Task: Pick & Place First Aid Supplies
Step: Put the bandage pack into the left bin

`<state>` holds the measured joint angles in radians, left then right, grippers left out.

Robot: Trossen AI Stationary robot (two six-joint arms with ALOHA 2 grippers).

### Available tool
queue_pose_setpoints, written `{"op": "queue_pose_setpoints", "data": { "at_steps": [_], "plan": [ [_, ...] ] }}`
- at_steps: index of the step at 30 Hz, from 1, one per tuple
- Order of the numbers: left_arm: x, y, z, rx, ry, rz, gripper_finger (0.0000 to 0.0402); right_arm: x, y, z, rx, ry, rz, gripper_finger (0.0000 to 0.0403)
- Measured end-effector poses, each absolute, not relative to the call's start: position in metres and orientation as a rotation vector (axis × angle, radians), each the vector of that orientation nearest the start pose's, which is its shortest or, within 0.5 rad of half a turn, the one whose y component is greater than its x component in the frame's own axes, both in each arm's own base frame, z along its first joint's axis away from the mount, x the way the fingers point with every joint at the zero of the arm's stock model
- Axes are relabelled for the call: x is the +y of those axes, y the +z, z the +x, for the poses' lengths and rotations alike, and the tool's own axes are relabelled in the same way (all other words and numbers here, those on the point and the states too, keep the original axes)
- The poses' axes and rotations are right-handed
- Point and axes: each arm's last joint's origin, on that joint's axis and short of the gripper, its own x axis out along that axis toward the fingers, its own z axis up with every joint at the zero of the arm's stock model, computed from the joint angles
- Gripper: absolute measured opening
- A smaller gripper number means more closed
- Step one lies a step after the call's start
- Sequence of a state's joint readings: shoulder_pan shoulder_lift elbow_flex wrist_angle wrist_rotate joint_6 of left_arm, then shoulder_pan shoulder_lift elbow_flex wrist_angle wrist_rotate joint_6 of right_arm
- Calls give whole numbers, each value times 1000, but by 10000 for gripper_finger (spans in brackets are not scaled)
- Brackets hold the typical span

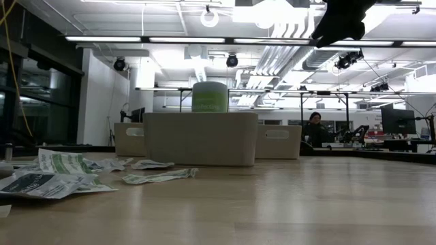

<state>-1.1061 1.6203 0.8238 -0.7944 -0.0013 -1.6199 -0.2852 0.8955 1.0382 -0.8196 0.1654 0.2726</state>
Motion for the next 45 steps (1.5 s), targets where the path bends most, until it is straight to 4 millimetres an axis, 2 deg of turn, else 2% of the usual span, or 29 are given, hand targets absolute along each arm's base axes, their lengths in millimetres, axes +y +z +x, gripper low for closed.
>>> {"op": "queue_pose_setpoints", "data": {
  "at_steps": [6, 17, 20, 25, 32, 40, 45],
  "plan": [
    [-220, 138, 110, 1538, 417, -390, 3, -51, 343, 156, 615, -528, 311, 199],
    [-226, 165, 116, 1491, 438, -268, 1, -51, 344, 156, 615, -521, 316, 199],
    [-231, 172, 124, 1435, 365, -240, 0, -51, 344, 156, 613, -521, 315, 199],
    [-225, 179, 145, 1364, 224, -60, 0, -51, 345, 158, 591, -521, 314, 199],
    [-197, 184, 186, 1313, 160, 159, 0, -51, 346, 158, 587, -514, 324, 199],
    [-151, 185, 232, 1316, 71, 359, 0, -51, 346, 158, 584, -514, 336, 199],
    [-117, 190, 250, 1336, 45, 454, 0, -51, 346, 158, 584, -514, 336, 199]
  ]
}}
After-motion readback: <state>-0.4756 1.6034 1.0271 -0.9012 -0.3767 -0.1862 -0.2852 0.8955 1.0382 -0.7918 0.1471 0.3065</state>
